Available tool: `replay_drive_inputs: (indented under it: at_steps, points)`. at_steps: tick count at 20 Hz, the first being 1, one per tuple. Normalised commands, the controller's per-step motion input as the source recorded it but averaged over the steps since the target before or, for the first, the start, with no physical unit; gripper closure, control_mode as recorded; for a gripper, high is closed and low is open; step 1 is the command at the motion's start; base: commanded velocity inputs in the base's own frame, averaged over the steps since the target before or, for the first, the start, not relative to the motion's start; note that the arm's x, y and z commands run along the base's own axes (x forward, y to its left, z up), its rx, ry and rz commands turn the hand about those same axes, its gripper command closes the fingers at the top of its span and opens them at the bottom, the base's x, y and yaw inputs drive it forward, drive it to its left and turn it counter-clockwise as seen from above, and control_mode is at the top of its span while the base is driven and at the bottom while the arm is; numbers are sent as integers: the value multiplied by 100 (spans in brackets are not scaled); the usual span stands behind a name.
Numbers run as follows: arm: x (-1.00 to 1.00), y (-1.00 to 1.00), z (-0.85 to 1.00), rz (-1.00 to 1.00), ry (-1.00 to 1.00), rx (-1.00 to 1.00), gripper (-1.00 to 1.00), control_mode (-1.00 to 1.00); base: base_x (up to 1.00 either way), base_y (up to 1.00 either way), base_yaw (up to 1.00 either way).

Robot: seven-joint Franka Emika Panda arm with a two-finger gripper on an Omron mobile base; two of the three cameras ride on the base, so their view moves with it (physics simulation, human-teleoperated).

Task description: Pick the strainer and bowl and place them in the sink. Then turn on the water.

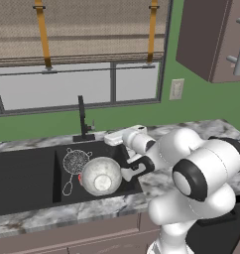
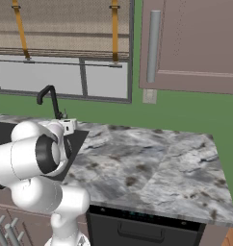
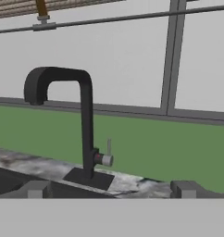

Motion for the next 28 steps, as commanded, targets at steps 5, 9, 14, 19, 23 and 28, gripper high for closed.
replay_drive_inputs:
  at_steps: [5, 9, 14, 19, 23, 28]
  points:
    - [0, 4, 0, 0, -2, 0, -100, -100, 0, 0, 0]
    - [0, 6, 0, 1, -3, 0, -100, -100, 0, 0, 0]
    - [0, 13, 0, 1, -1, 0, -100, -100, 0, 0, 0]
    - [2, 2, 0, 0, -3, 1, -100, -100, 0, 0, 0]
    - [0, 0, -5, 0, -2, 6, -100, -100, 0, 0, 0]
    - [1, 0, -13, 0, -2, 9, -100, -100, 0, 0, 0]
